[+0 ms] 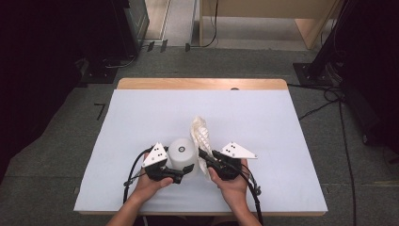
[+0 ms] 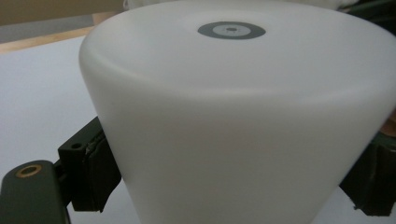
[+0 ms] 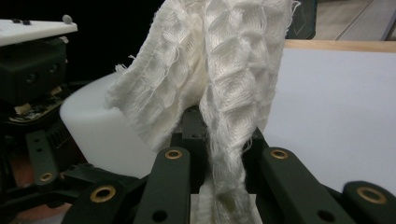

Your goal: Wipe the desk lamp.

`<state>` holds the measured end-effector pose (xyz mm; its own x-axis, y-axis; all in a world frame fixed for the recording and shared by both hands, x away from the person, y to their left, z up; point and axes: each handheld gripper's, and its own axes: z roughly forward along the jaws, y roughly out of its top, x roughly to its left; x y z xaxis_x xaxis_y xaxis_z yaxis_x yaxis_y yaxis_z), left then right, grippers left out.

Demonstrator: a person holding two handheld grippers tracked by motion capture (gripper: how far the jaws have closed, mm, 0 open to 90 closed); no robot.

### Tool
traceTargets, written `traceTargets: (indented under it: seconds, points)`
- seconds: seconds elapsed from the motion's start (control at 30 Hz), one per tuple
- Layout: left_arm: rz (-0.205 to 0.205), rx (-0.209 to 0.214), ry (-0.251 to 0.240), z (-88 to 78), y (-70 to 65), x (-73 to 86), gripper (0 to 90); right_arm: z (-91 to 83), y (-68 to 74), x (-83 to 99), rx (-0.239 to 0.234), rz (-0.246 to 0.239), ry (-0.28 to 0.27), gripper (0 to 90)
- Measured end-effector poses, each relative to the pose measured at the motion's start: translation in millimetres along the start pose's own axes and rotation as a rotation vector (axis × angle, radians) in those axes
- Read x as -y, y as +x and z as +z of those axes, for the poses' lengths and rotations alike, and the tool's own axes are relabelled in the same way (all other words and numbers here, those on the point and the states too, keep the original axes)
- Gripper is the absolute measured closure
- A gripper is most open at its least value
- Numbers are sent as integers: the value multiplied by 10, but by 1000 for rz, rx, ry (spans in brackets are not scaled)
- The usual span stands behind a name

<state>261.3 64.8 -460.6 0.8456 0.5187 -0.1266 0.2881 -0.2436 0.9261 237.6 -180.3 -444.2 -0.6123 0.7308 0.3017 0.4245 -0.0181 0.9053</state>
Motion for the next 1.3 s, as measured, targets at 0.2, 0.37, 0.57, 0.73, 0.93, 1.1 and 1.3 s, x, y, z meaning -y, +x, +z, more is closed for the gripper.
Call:
traceTargets:
  seconds: [0.2, 0.37, 0.57, 0.73, 0.93, 1.1, 1.3]
  points:
    - [-25, -11, -50, -110, 78, -57, 90, 120, -17, 117, -3, 17, 63, 792]
    - [-50, -9, -73, -165, 138, -68, 91, 175, 0, 158, -13, 17, 86, 790]
    - [-39, 12, -37, -91, 109, -32, 90, 148, -30, 126, -22, 21, 75, 788]
    - [-17, 11, 9, -10, 61, 1, 90, 70, -41, 53, -19, 21, 38, 789]
    - [5, 47, 18, 22, 9, 4, 90, 53, -83, 50, 3, 20, 34, 789]
    - [12, 40, -11, -39, 21, -32, 90, 113, -96, 121, 12, 27, 68, 790]
    - [-24, -1, -49, -115, 95, -52, 90, 174, -44, 169, 5, 13, 90, 790]
